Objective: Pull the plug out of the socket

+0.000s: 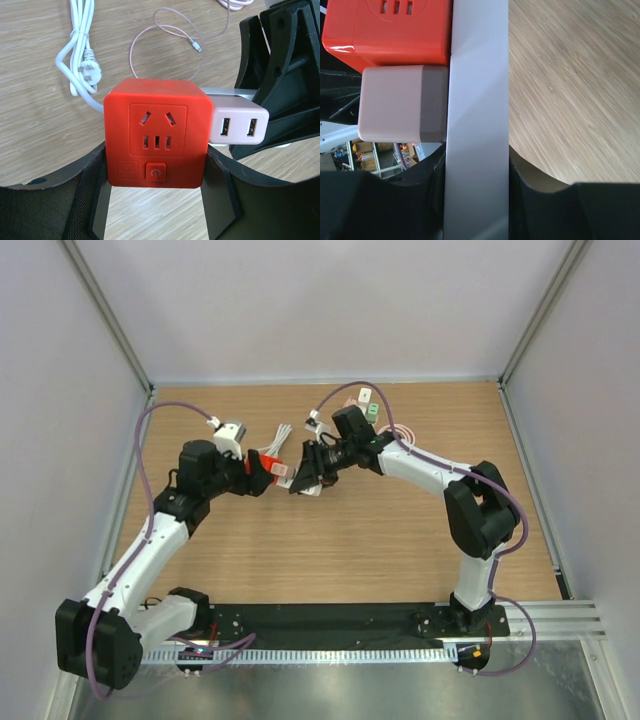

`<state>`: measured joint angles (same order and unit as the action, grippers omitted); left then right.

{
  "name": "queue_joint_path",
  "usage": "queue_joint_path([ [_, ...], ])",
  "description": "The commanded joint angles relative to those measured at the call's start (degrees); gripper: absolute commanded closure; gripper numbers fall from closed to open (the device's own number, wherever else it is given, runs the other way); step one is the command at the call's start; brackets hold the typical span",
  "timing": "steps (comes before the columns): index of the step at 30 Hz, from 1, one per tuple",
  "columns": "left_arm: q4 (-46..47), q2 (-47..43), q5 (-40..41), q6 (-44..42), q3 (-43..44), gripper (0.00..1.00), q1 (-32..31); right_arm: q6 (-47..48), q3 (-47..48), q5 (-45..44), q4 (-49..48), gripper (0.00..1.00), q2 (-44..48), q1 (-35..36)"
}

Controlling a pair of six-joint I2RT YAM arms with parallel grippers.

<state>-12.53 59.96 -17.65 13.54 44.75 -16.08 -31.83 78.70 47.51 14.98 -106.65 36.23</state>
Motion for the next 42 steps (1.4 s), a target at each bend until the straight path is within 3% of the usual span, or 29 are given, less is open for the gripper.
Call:
queue_joint_path([
  [1, 8.9, -3.3, -3.8, 2.3, 0.9, 1.00, 0.1, 2.4, -0.1, -1.1, -1.1, 0.99, 2.8, 0.4],
  [5, 9.2, -5.4, -4.5, 4.9, 0.6, 1.00, 0.1, 5.0, -1.9, -10.6, 0.3, 0.99, 5.8, 0.2],
  [9, 8.0, -8.1, -0.4, 6.8, 0.0, 1.00, 0.2, 4.3, -4.6, -14.4, -1.6, 0.99, 7.9, -2.2],
  [12, 6.6, -9.3, 1.7, 7.6, -0.4, 1.00, 0.1, 2.5, -7.1, -14.9, -4.3, 0.99, 9.1, -4.8],
  [21, 6.0, -7.3, -2.8, 13.0, 1.4, 1.00, 0.2, 1.2, -9.6, -15.5, -6.6, 0.99, 10.4, -6.7],
  [27, 3.5, -8.2, 0.9, 17.0, 3.1, 1.00, 0.1, 0.5, -11.0, -18.3, -7.5, 0.99, 10.9, -7.7],
  [36, 1.6, -9.5, 2.3, 8.4, 2.3, 1.00, 0.2, 0.3, -11.6, -14.4, -9.7, 0.99, 9.8, -8.2],
  [42, 0.1, -10.3, 2.0, 5.1, 4.8, 1.00, 0.1, 3.0, -12.1, -16.8, -8.1, 0.99, 10.5, -8.3],
])
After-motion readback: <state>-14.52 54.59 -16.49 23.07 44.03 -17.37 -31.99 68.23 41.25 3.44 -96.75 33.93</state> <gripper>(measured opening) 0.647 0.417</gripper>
